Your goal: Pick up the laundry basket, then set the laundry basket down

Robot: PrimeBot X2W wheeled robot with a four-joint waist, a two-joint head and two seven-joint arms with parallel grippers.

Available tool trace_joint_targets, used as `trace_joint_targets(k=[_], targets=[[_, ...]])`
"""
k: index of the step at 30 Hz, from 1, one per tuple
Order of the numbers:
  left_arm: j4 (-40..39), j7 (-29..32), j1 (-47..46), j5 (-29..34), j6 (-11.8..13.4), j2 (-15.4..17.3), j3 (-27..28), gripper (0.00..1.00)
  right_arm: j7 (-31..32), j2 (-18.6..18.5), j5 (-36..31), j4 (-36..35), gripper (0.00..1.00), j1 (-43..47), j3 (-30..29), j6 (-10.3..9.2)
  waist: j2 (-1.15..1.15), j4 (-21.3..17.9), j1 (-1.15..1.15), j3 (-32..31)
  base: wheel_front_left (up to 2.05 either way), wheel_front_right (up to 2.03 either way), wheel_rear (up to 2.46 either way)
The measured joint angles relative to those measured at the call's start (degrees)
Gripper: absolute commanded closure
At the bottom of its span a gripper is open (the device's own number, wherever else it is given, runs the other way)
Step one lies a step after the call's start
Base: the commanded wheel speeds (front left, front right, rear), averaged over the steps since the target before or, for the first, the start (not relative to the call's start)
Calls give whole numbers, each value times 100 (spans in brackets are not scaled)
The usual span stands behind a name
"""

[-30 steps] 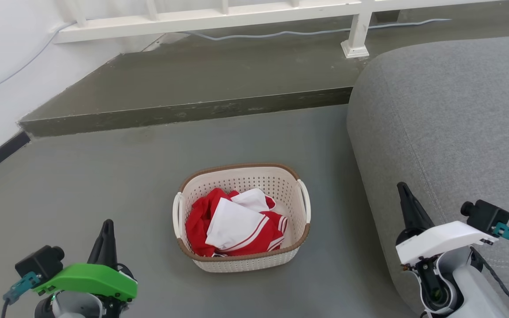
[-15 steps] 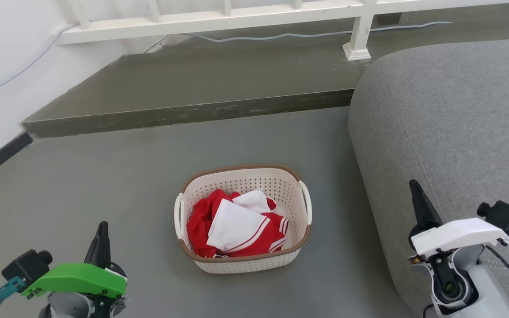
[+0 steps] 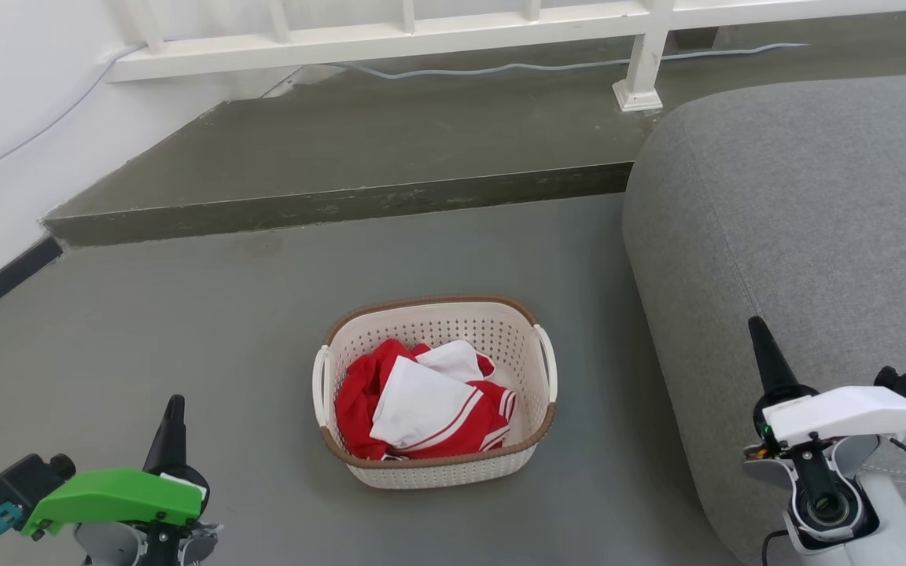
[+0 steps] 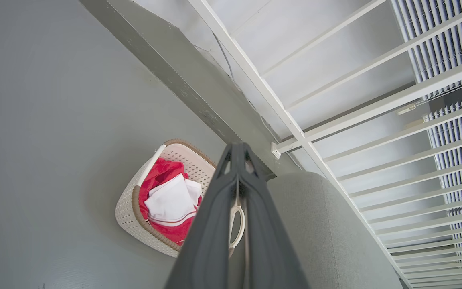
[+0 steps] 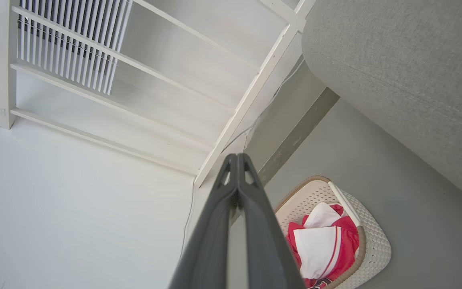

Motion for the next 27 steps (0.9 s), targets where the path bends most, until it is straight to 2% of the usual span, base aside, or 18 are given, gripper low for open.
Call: trace_joint_targets(k=[27], targets=[[-96, 541, -16, -1913, -101, 0, 339, 100, 557, 70, 1860, -90, 100, 1, -683, 103, 0, 54, 0, -66, 0, 0, 0]])
